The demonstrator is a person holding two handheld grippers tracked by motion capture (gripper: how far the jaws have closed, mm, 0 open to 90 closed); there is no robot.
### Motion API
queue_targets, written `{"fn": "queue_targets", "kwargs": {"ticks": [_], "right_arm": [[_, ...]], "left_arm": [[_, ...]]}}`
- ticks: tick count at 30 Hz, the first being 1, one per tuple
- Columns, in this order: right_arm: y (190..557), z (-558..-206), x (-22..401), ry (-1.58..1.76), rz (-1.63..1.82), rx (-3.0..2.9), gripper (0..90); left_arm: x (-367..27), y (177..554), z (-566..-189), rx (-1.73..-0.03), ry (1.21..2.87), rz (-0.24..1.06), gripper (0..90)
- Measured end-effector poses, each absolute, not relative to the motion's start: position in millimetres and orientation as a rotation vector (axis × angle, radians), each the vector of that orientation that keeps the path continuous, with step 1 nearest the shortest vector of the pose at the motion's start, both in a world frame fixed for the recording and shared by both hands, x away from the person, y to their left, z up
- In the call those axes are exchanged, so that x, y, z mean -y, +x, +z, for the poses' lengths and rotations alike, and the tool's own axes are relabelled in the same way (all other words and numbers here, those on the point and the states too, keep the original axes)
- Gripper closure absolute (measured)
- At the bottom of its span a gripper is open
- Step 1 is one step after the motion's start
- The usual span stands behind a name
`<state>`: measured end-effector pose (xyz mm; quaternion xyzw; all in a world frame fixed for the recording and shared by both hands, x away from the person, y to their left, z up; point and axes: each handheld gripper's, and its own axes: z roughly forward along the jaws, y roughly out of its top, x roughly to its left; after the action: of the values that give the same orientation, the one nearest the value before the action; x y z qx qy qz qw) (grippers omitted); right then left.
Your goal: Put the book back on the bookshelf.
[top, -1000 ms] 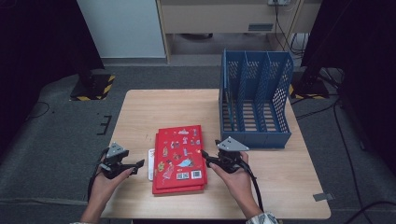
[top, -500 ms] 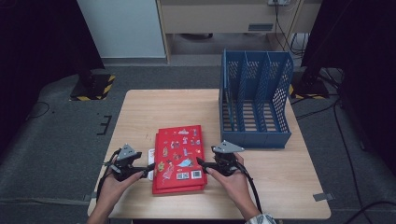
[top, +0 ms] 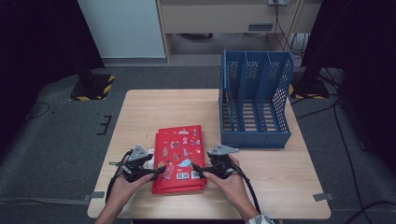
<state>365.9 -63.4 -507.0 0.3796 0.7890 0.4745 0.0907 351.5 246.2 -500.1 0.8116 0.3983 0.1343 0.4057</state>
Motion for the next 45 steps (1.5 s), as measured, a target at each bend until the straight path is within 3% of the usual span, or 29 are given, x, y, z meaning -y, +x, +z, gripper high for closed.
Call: {"fn": "queue_targets", "kwargs": {"ticks": [20,45], "right_arm": [[366.2,-517.2,57.7,1.163,1.385,-2.406,14.3],[351.7,-517.7,54.9,1.154,1.336,-2.43,17.5]], "left_arm": [[-234.6,358.1,-510.2,-1.027,2.054,0.264,15.3],[-231.9,358.6,-508.1,-0.995,2.07,0.306,16.5]]}}
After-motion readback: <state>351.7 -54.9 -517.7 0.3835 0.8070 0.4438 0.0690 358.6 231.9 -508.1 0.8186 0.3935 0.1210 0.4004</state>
